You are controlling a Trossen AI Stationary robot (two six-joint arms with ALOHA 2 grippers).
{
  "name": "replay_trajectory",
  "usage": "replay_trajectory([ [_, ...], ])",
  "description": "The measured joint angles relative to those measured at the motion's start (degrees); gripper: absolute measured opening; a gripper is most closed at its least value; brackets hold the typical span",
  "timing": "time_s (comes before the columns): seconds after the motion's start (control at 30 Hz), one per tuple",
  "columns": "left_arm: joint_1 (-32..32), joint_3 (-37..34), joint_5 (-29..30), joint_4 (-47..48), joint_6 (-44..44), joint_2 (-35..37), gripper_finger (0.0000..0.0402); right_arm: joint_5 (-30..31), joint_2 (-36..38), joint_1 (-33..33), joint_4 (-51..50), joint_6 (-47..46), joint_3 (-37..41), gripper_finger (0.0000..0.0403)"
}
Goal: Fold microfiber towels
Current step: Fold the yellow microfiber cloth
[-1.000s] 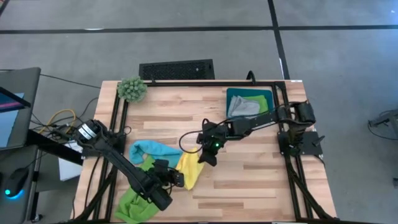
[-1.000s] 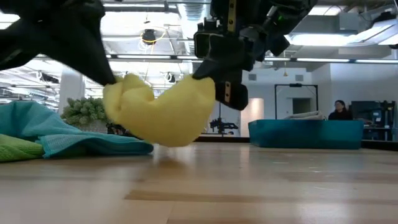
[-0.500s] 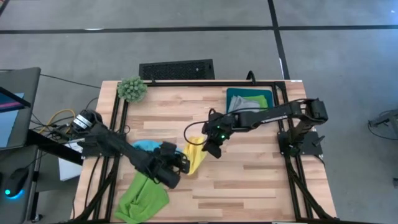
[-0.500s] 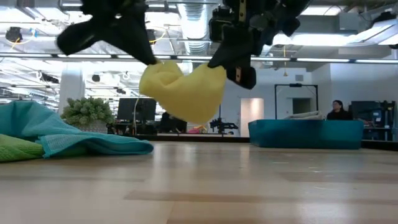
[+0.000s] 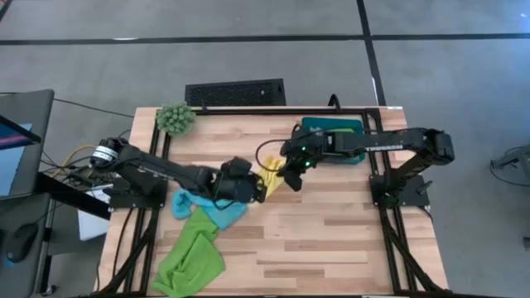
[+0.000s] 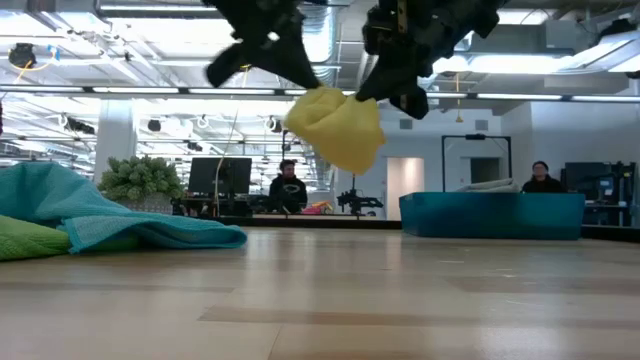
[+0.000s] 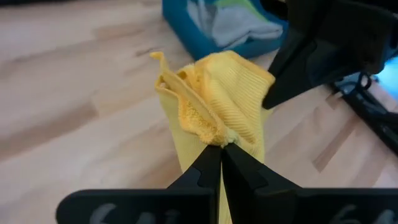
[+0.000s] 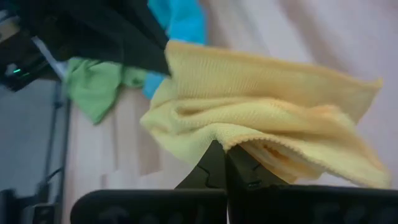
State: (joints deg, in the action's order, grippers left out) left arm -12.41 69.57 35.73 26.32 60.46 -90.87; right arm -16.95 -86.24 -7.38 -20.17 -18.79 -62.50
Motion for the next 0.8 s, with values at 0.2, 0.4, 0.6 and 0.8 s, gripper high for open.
replay_trajectory([
  [0.2, 7.51, 0.01, -5.01, -9.40, -10.82, 0.00, 0.0000, 2.31, 3.87, -4.61, -3.63, 2.66, 0.00, 0.0004],
  [0.4, 14.67, 0.01, -11.82, -19.20, -18.52, -0.02, 0.0000, 5.64, 7.51, -9.90, -9.38, 5.49, 0.00, 0.0004],
  [0.6, 19.17, 0.01, -16.67, -24.20, -22.27, -0.09, 0.0000, 6.82, 10.59, -14.67, -12.92, 7.31, 0.00, 0.0004],
  [0.8, 22.07, 0.73, -18.21, -28.67, -23.44, -1.07, 0.0000, 6.85, 12.72, -18.17, -13.83, 8.32, -0.02, 0.0004],
])
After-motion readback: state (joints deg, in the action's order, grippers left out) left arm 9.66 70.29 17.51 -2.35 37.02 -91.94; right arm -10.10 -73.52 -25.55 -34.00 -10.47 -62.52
